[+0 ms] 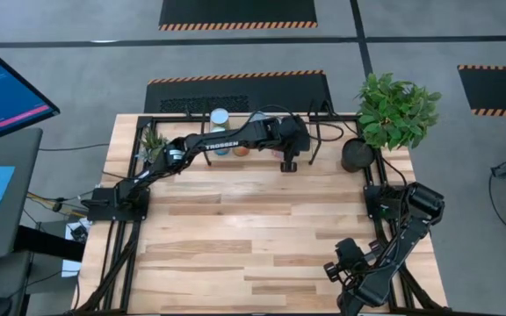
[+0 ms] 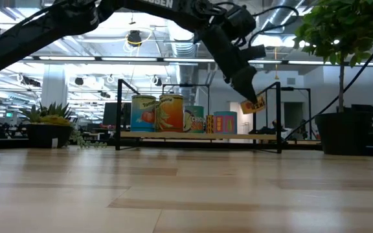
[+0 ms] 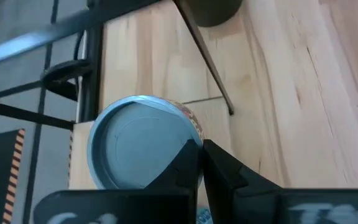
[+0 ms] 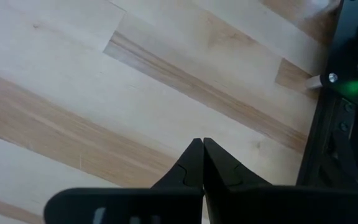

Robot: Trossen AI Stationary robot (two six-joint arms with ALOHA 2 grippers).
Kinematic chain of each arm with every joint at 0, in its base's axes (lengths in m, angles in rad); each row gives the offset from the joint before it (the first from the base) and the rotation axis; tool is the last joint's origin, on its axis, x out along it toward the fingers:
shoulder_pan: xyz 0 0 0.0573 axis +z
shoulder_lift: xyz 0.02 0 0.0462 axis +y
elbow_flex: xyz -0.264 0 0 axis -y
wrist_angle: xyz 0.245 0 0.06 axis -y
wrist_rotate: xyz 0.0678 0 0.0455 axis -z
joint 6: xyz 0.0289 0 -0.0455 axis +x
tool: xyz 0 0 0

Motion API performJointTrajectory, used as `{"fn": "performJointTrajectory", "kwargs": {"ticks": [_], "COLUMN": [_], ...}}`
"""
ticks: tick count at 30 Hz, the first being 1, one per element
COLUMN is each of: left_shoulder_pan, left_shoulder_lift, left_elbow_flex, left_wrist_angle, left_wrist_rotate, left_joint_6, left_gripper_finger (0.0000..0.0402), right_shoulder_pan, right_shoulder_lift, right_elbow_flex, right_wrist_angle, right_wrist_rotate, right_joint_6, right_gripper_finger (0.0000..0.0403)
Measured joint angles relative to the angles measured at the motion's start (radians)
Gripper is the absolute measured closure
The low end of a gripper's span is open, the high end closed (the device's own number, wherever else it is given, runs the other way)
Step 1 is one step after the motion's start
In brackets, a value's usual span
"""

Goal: Pick and place cans onto a shelf
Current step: Put the canned pineapple on the shelf

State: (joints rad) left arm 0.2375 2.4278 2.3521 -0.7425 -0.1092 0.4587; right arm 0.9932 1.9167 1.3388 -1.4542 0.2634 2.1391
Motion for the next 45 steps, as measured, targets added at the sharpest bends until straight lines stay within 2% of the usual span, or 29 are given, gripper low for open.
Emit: {"fn": "performJointTrajectory", "kwargs": {"ticks": [7,30,45], "left_shoulder_pan": [-0.002,-0.001,0.0], "left_shoulder_lift": [0.021,0.079,0.079], "left_elbow_flex": [-0.011,-0.018,-0.018], "left_wrist_angle": [0.047,0.037,0.048], "left_wrist_rotate": [0.04,-0.001,-0.012], "left_joint_6": [-0.018,-0.014,0.019], "left_gripper_finger": [0.0401,0.0401,0.0362], "right_shoulder_pan": [0.0,0.0,0.0], "right_shoulder_lift": [0.0,0.0,0.0], "right_elbow_flex": [0.0,0.0,0.0], "right_wrist_angle": [-0.004,-0.002,0.01], "right_wrist_rotate": [0.0,-0.001,-0.001], "right_joint_6": [0.0,0.002,0.002], "right_gripper_finger": [0.0392,0.0385,0.0383]}}
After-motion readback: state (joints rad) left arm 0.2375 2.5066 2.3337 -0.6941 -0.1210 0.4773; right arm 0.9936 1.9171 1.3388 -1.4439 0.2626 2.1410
